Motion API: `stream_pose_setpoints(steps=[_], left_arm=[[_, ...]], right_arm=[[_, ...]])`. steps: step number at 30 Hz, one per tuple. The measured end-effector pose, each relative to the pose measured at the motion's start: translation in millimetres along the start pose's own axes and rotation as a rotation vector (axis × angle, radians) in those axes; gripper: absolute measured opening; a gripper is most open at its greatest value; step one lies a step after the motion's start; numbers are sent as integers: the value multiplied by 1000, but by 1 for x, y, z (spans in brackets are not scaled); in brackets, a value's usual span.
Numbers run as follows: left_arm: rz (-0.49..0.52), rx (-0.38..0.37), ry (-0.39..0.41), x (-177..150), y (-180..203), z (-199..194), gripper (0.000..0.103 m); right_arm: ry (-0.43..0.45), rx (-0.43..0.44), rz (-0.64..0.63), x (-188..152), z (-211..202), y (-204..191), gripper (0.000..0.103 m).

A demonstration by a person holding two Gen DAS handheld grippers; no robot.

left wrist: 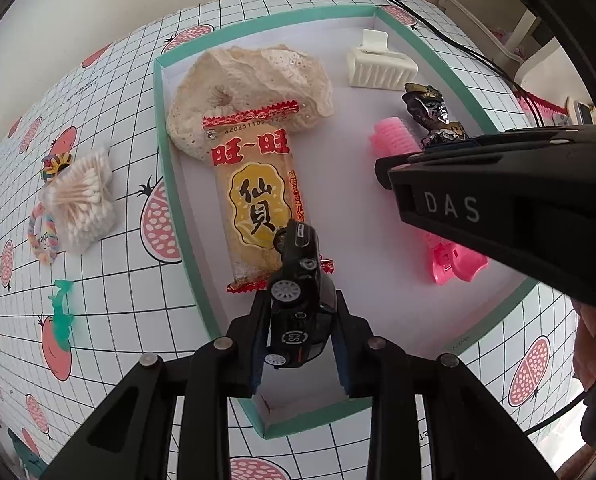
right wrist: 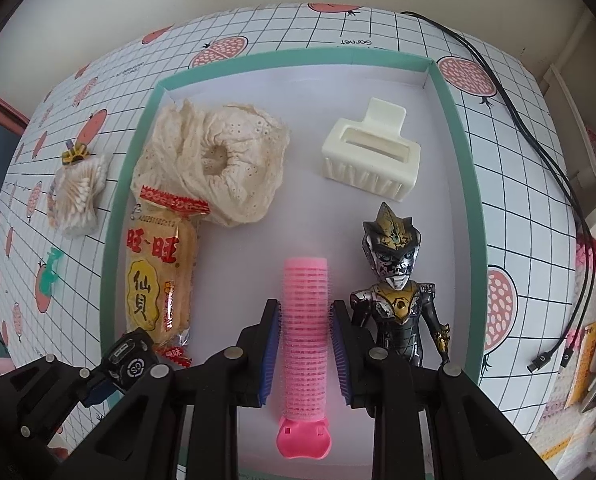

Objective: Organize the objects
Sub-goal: 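Carry the toy car with the left tool while the right tool carries the hair roller over the tray, then open the left tool to drop the toy car while the right tool releases the hair roller into the tray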

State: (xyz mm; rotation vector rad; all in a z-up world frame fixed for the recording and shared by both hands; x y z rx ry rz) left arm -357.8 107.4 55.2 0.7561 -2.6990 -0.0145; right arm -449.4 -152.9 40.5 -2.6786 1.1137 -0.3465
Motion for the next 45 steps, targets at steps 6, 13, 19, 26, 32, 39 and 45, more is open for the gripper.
stream_pose_setpoints(steps=[6,13,19,26,32,39,45], left_arm=[[0,5,12,1,2,-7,41],[-22,13,66,4,-3,-28,41],[-61,7,131,9,-21,-46,41],[-158,55,205,6,-51,-67,41],[-268,79,242,-3,-81,-71,41],[-369,108,257,-11,-108,-70,50],[-432,118,279,-18,-124,-73,65]], right_arm=[[9,7,-6,-1,-7,-3,32],[70,27,-17,4,-32,-2,33],[133,44,-19,5,-59,-5,33],[150,44,-25,9,-65,-7,33],[136,33,-27,8,-57,-9,33],[146,27,-33,8,-58,-13,32],[172,25,-38,9,-63,-17,40]])
Point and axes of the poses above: each gripper's, at about its wrist camera, not at the fingertips, and z roughly the way its jaws point, y to its right, x to its top, the point moved 3 cm from there along z, roughly the way its jaws point, and after that the axes turned 15 degrees about z, right-handed, at the moved point
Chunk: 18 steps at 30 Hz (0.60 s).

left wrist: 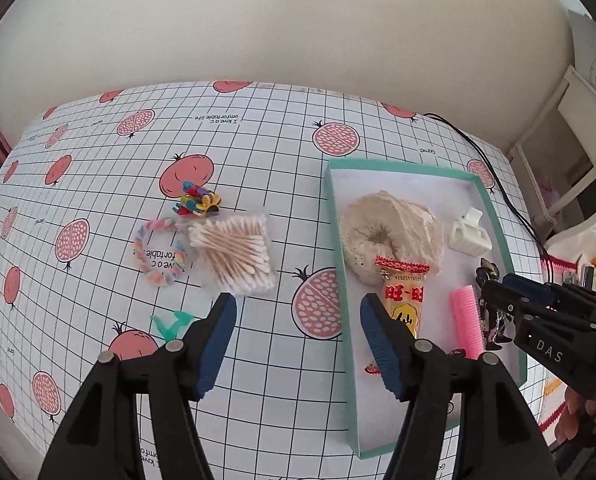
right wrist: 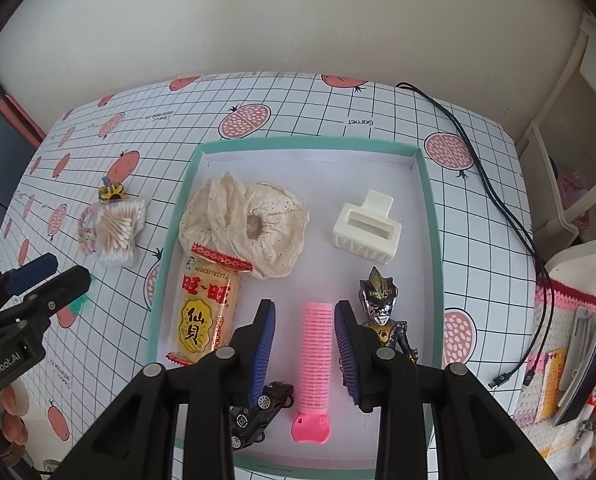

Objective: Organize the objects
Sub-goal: 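Open the left tool to drop the toy car while the right tool releases the hair roller into the tray, then move both tools back toward the cotton swab bag and green plastic figure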

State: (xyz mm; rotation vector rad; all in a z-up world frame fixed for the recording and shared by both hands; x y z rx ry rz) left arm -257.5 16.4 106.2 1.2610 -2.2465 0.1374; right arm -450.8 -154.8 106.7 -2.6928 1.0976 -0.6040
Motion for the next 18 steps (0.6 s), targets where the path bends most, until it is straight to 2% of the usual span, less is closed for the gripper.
stream_pose_setpoints(steps=[1,3,4,5,12,14,16,18], left_arm=[[-8,4,2,0,-2,0,65],[-21,9,5,0,-5,0,66],[-27,12,6,-1,-6,1,70],[-31,12,6,-1,-7,2,75],[-58,30,26,-2,-13,1,80],[-59,30,30,-2,-14,2,90],[-62,37,34,-2,-15,2,90],[-62,47,38,-2,-15,2,91]], right_arm=[[5,-1,0,0,-1,0,49],[13,0,-4,1,-2,-2,55],[15,1,-6,1,-2,-2,58],[16,1,-7,1,-2,-3,59],[28,14,-3,2,-3,-5,73],[28,18,-3,2,-3,-5,76],[30,20,-1,2,-3,-5,83],[30,26,3,2,-3,-5,84]])
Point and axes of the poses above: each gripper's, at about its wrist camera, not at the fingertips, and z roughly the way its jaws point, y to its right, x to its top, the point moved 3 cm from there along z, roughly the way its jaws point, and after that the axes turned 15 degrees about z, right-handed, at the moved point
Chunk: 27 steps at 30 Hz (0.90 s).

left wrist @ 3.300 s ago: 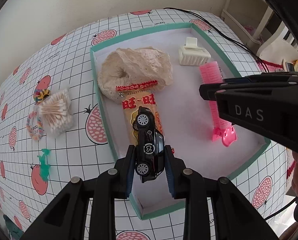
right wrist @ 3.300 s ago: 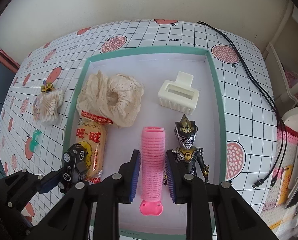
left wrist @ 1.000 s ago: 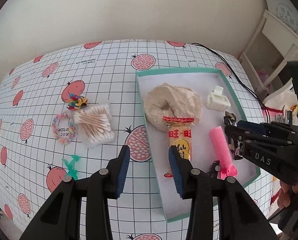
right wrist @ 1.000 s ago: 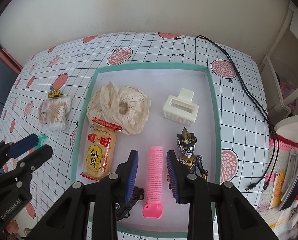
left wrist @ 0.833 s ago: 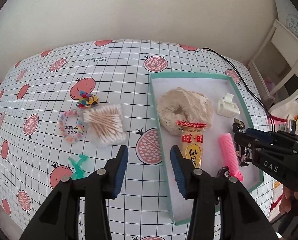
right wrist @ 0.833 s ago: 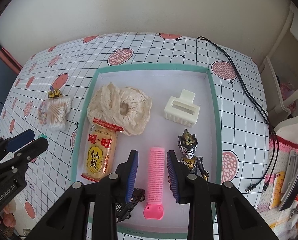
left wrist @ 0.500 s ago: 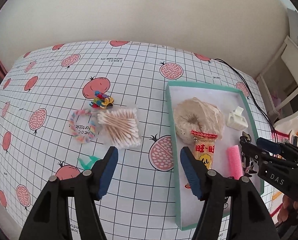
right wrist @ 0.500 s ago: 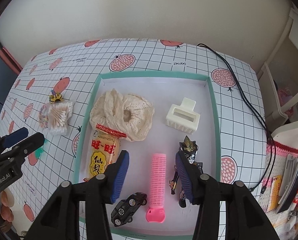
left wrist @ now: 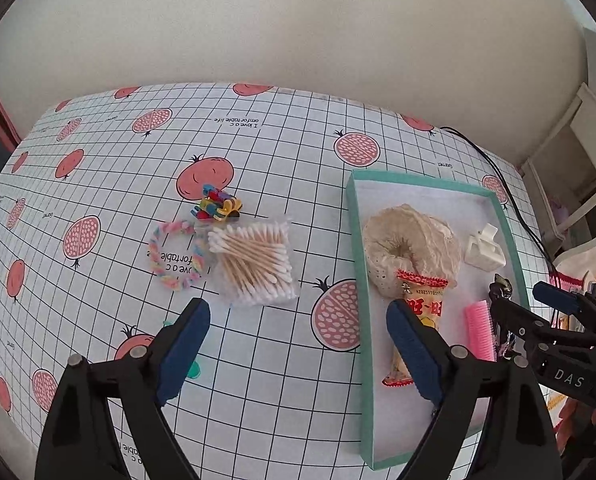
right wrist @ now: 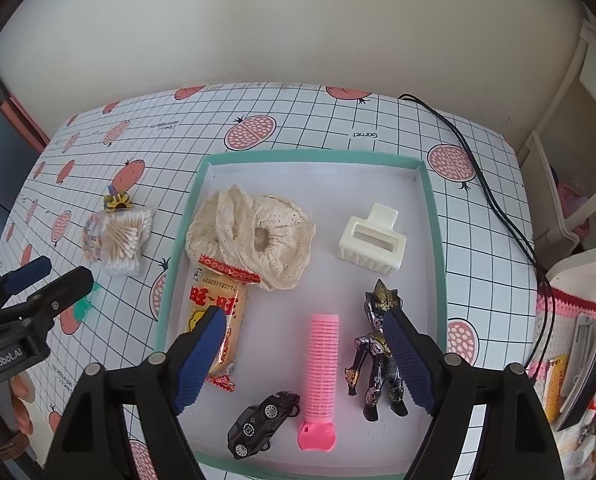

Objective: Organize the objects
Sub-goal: 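Move both tools back toward the cotton swab bag and green plastic figure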

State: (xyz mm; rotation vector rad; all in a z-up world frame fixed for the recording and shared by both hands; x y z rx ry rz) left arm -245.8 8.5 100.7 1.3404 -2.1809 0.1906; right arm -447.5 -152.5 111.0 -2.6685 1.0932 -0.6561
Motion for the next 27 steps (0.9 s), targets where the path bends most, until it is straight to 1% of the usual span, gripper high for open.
stream_pose_setpoints(steps=[2,3,4,7,11,21,27], left_arm=[[1,8,7,0,0,0,99],[2,14,10,0,0,0,99],[3,22,12,1,0,0,99],[-4,36,23,1,-1,-1,99],[-20,39,31,1,-4,-2,99],[-24,54,37,1,-6,-1,99],[-39,68,65,2,-15,-7,99]], right_arm=[[3,2,2,0,0,0,92],[6,2,3,0,0,0,98],[7,3,5,1,0,0,100],[10,5,10,2,-1,1,103],[11,1,13,2,0,2,103],[14,-8,18,2,1,2,103],[22,1,12,2,-1,-6,103]])
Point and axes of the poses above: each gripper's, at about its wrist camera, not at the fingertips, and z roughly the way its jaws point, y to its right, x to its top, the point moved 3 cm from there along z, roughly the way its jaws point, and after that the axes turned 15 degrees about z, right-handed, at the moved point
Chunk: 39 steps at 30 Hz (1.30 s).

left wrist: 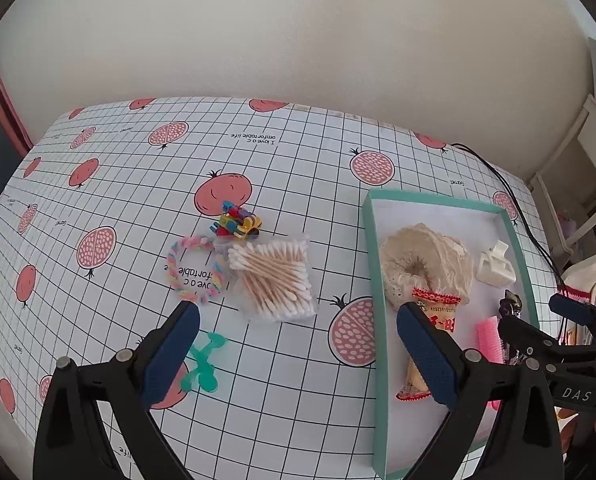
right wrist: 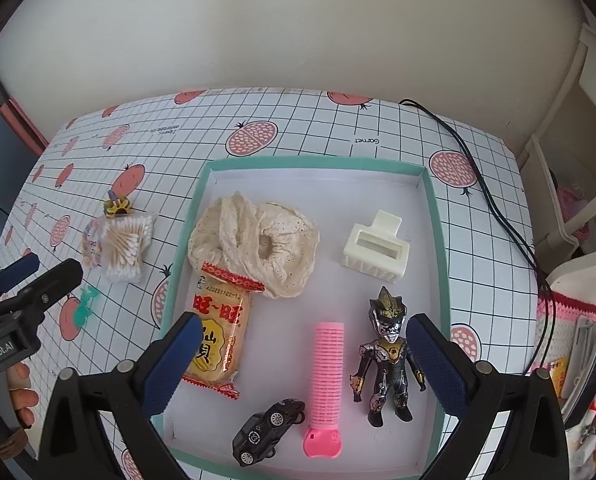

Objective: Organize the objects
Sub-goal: 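Move both tools back toward the cotton swab bag and green plastic figure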

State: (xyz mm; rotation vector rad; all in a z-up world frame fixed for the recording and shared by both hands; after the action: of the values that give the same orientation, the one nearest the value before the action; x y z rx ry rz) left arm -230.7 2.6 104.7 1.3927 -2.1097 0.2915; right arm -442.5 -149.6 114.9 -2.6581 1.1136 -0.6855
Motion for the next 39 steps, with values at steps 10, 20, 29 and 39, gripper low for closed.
stream_pose_setpoints(steps=[10,20,29,39], left_arm=[[-82,29,34,-3,-48,-15,99],[-129,94,-36,-26,-97,-10,99],[-105,87,-129,-44,-105,14,99],[-72,57,-232,-60,-90,52,99]], right_arm=[[81,66,26,9,-22,-30,103],[72,148,-6,6,-17,-86,103],[62,221,-13,3,0,-127,103],[54,237,-16,0,23,-147,103]])
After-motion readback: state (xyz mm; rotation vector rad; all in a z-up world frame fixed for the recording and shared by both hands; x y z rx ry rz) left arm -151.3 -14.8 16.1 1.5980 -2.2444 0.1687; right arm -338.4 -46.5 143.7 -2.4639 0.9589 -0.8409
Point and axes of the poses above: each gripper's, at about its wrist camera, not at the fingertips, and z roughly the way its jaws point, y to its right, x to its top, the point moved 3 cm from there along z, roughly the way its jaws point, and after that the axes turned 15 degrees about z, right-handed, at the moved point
